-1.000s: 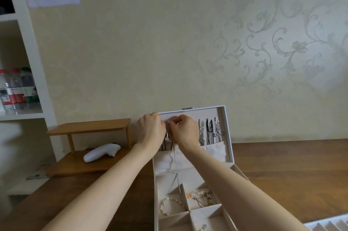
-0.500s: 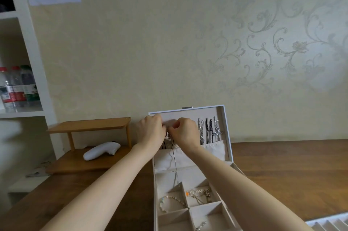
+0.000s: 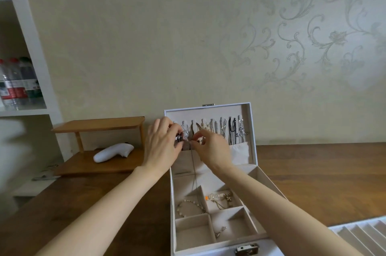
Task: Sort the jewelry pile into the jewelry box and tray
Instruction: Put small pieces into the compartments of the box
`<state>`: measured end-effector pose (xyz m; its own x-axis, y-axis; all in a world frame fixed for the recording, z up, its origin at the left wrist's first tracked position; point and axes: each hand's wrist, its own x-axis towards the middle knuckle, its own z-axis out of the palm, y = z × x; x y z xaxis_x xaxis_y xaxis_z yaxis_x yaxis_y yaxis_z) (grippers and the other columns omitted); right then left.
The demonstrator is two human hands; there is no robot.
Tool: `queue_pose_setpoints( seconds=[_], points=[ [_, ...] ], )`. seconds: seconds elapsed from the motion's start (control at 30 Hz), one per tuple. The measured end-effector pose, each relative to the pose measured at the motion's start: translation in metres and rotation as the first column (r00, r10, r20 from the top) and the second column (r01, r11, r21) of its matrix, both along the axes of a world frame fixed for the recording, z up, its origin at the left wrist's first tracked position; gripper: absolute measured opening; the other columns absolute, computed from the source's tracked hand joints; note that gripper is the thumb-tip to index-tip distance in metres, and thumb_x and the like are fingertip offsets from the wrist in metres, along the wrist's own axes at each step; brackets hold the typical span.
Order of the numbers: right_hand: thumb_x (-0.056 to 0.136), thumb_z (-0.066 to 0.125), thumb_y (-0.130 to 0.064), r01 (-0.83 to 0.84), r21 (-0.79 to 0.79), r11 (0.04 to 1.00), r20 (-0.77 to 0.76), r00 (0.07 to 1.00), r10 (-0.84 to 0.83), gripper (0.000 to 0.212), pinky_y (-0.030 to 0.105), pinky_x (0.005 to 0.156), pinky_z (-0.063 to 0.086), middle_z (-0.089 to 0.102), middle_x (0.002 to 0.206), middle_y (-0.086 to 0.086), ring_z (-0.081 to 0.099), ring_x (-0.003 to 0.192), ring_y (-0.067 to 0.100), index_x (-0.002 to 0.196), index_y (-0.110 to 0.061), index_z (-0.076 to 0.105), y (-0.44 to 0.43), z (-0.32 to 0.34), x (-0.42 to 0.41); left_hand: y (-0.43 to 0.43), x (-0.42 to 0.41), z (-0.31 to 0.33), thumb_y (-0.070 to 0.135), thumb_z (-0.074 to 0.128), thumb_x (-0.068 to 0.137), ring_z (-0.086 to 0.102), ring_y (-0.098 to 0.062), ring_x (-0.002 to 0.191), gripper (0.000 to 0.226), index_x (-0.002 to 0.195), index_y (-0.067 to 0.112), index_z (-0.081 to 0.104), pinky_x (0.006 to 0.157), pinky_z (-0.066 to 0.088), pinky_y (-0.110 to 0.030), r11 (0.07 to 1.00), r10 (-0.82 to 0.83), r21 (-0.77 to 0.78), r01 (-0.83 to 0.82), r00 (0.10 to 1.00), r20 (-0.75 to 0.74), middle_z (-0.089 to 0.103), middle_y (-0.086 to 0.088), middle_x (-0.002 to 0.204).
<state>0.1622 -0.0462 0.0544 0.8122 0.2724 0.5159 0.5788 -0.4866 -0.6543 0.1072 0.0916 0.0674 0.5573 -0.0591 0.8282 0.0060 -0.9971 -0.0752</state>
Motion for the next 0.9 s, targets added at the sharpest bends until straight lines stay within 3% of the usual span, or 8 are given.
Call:
queue_pose_setpoints(
  seconds=[0.13, 0.33, 0.67, 0.77, 0.9],
  points=[
    [0.085, 0.061, -0.022, -0.006, -0.006, 1.0, -0.018, 1.0, 0.005, 0.011, 0.032, 0.067, 0.05, 0.071, 0.076, 0.006, 0.065, 0.075, 0.026, 0.092, -0.022, 0.069, 0.006, 0.001, -0.001, -0.004, 0.004, 0.005, 0.013, 0.085, 0.054, 0.052, -0.026, 0.082, 0.038, 0.081, 0.016, 0.06, 0.07, 0.046, -0.039, 0.998, 0.032, 0.056, -0.03, 0.999, -0.036, 0.053, -0.004, 0.086],
    [0.079, 0.057, -0.019, 0.031, 0.062, 0.998, -0.082, 0.996, -0.026, 0.009, 0.034, 0.068, 0.053, 0.07, 0.075, 0.01, 0.066, 0.074, 0.03, 0.083, -0.021, 0.065, 0.006, 0.002, 0.001, -0.008, 0.006, 0.008, 0.006, 0.08, 0.053, 0.055, -0.026, 0.077, 0.031, 0.076, 0.015, 0.061, 0.065, 0.045, -0.039, 0.99, 0.091, 0.115, -0.085, 0.995, -0.049, 0.056, -0.003, 0.08],
    [0.079, 0.056, -0.019, 0.03, 0.051, 0.998, -0.108, 0.994, -0.025, 0.009, 0.033, 0.071, 0.051, 0.07, 0.077, 0.009, 0.065, 0.077, 0.029, 0.074, -0.026, 0.057, 0.007, 0.005, -0.001, -0.002, 0.005, 0.009, 0.001, 0.074, 0.054, 0.054, -0.025, 0.076, 0.031, 0.075, 0.016, 0.056, 0.064, 0.048, -0.037, 0.998, -0.012, 0.06, 0.014, 0.999, -0.035, 0.055, -0.003, 0.079],
    [0.081, 0.058, -0.019, -0.032, 0.011, 0.999, -0.091, 0.995, 0.033, 0.015, 0.031, 0.073, 0.052, 0.072, 0.083, 0.008, 0.067, 0.078, 0.028, 0.091, -0.023, 0.068, 0.011, 0.003, -0.005, -0.001, 0.005, 0.009, 0.003, 0.076, 0.057, 0.054, -0.024, 0.078, 0.03, 0.077, 0.016, 0.057, 0.065, 0.048, -0.038, 0.999, -0.009, 0.048, 0.012, 0.998, -0.055, 0.055, -0.003, 0.081],
    [0.081, 0.06, -0.02, -0.02, -0.005, 1.0, -0.064, 0.998, 0.02, 0.011, 0.03, 0.069, 0.053, 0.064, 0.064, 0.0, 0.067, 0.07, 0.023, 0.088, -0.023, 0.069, -0.001, 0.004, -0.003, -0.001, -0.004, 0.009, 0.014, 0.078, 0.066, 0.055, -0.023, 0.081, 0.029, 0.087, 0.014, 0.058, 0.066, 0.047, -0.034, 0.999, -0.041, 0.02, 0.041, 0.999, -0.029, 0.057, -0.002, 0.087]
  ],
)
